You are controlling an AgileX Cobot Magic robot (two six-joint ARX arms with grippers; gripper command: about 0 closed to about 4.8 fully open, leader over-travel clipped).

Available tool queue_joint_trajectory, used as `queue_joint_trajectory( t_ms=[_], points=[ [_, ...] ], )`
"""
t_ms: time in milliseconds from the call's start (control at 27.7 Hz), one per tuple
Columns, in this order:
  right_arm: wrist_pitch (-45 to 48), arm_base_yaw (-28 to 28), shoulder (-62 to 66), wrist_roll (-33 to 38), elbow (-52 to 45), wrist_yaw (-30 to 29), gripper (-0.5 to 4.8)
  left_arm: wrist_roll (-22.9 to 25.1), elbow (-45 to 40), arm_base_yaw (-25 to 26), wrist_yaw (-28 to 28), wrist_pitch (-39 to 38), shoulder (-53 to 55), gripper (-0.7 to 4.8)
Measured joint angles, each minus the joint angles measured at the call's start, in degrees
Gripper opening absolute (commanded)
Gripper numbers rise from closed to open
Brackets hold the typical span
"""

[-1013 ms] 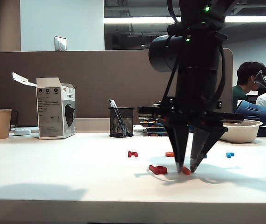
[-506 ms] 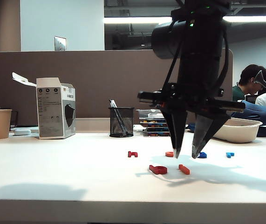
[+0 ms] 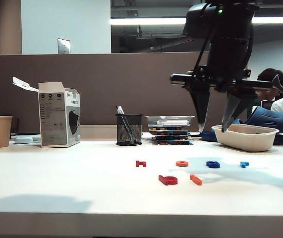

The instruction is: Select the appropriate letters from the row of letter magnets placed on the table to arrange into the word "big".

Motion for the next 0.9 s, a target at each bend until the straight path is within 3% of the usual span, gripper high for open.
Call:
queue_joint_trajectory(
  t_ms=[217, 904],
  points=[
    [5.2, -0.5, 1.9, -3.8, 0.3, 0.2, 2.32, 0.0, 0.0, 0.0, 0.0, 0.0, 0.0, -0.05],
    [6.9, -3.3, 11.1, -3.7, 0.5, -1.2, 2.34, 0.0, 0.0, 0.0, 0.0, 0.0, 0.0, -0.05]
  ],
)
